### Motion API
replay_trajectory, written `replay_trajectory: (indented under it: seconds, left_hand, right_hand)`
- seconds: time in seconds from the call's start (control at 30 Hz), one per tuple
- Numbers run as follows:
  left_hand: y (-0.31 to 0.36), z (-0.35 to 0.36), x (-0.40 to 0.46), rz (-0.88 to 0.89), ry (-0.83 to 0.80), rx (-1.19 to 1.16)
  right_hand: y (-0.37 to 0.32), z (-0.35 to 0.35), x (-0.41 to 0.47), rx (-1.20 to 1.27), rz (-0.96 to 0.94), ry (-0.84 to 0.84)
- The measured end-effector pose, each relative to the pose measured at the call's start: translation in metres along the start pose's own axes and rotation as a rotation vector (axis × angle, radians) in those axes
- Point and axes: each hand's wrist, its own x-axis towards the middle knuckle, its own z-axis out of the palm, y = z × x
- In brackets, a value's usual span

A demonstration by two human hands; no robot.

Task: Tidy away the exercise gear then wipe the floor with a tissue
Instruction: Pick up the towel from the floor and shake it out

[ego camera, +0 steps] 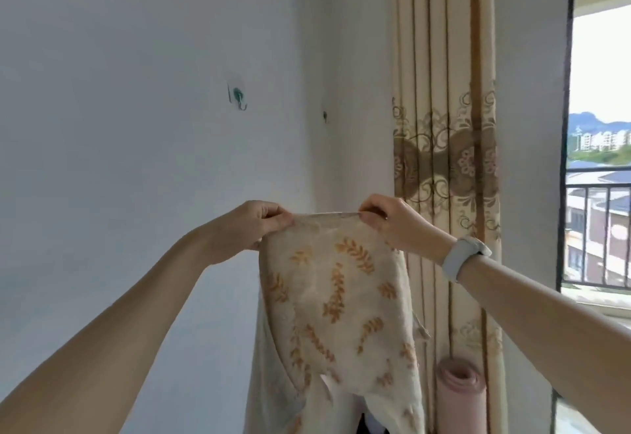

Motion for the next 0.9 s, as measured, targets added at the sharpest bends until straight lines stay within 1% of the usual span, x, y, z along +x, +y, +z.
replay_trajectory:
  seconds: [0.07, 0.17, 0.27, 0.4, 0.47, 0.53, 0.6, 0.67, 0.73, 0.83, 0.9]
  left_hand:
    - [-0.006, -0.014, 0.034, -0.03, 0.134, 0.034]
    - [-0.01, -0.037, 0.087, -0.059, 0.442, 0.13]
    - [-0.005, -0.061, 0.132, -0.072, 0.688, 0.255]
    - [0.004, -0.098, 0.178, -0.098, 1.021, 0.389]
    - [0.008, -0.12, 0.195, -0.105, 1.194, 0.462]
    - [0.012, -0.139, 0.207, -0.127, 1.329, 0.56]
    - [0.015, -0.154, 0.218, -0.163, 1.413, 0.698]
    - [0.016, -0.165, 0.227, -0.22, 1.452, 0.847]
    - [0.012, -0.173, 0.234, -0.259, 1.454, 0.998]
    - [0.0, -0.174, 0.238, -0.225, 1.417, 1.188]
    - [-0.01, -0.167, 0.236, -0.213, 1.401, 1.267]
  right_hand:
    - [0.023, 0.007, 0.049, 0.05, -0.062, -0.031]
    - [0.051, 0.019, 0.121, 0.112, -0.171, -0.066]
    - [0.067, 0.033, 0.195, 0.162, -0.265, -0.074]
    - [0.055, 0.05, 0.287, 0.296, -0.343, 0.003]
    - [0.039, 0.058, 0.324, 0.385, -0.35, 0.05]
    - [0.022, 0.065, 0.355, 0.463, -0.326, 0.083]
    - [0.007, 0.071, 0.381, 0.518, -0.285, 0.093]
    - [-0.005, 0.078, 0.4, 0.537, -0.252, 0.088]
    - [-0.012, 0.089, 0.412, 0.551, -0.22, 0.081]
    - [-0.011, 0.106, 0.418, 0.57, -0.157, 0.074]
    - [-0.003, 0.115, 0.412, 0.57, -0.143, 0.077]
